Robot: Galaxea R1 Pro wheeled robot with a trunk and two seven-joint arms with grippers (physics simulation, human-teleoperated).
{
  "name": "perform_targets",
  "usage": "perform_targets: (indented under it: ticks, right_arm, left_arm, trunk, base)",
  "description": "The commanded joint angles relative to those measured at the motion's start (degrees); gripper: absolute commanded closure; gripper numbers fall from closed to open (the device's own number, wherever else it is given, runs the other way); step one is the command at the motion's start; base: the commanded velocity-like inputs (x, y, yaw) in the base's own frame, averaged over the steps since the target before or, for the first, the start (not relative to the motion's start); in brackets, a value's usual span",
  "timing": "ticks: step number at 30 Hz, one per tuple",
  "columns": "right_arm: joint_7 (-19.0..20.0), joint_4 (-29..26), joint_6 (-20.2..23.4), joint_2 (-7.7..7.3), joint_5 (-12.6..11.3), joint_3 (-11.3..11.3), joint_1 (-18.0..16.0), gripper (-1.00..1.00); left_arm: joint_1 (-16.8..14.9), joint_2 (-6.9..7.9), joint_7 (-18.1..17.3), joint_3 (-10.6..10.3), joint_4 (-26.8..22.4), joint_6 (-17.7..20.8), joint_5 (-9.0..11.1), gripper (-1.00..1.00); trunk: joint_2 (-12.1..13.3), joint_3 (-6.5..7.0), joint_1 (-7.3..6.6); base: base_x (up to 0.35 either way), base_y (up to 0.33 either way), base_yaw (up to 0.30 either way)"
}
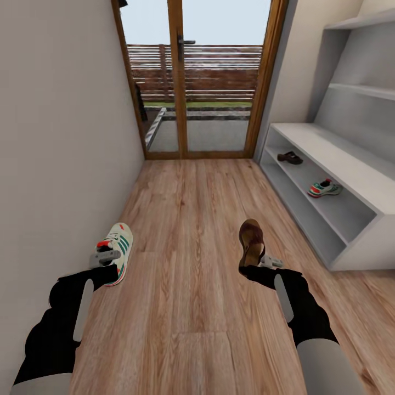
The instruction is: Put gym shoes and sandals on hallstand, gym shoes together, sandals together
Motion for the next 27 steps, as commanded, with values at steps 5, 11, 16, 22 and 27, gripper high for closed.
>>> perform_targets:
  ticks: [5, 11, 16, 22, 27]
  right_arm:
    - [-0.19, 0.0, 0.02, 0.0, -0.26, 0.0, -0.02, 1.0]
    - [-0.15, 0.0, 0.02, 0.0, -0.23, 0.0, 0.0, 1.0]
    - [-0.13, -0.03, -0.09, 0.0, 0.3, 1.9, -0.03, 1.0]
    - [-0.19, -0.01, -0.15, -0.07, 5.34, 7.83, -0.04, 1.0]
    - [-0.19, 0.0, -0.16, -0.02, 6.02, 8.24, -0.04, 1.0]
  left_arm:
    - [0.0, 0.0, -0.01, 0.0, 0.0, 0.0, -0.03, 1.0]
    - [0.0, 0.0, -0.01, 0.0, 0.0, 0.0, -0.03, 1.0]
    - [0.0, 0.0, -0.01, 0.0, 0.01, 0.01, -0.03, 1.0]
    - [-0.01, 0.0, -0.01, -0.75, 0.02, 0.02, -0.03, 1.0]
    - [-0.01, 0.0, -0.01, -0.87, 0.04, 0.01, -0.03, 1.0]
  trunk:
    - [0.0, 0.0, 0.0]
    - [0.0, 0.0, 0.0]
    - [0.0, 0.0, 0.0]
    - [0.0, 0.0, 0.0]
    - [0.0, 0.0, 0.0]
  base:
    - [0.338, 0.0, 0.0]
    - [0.338, 0.0, 0.0]
    - [0.338, 0.0, 0.0]
    - [0.338, 0.0, 0.0]
    - [0.338, 0.0, 0.0]
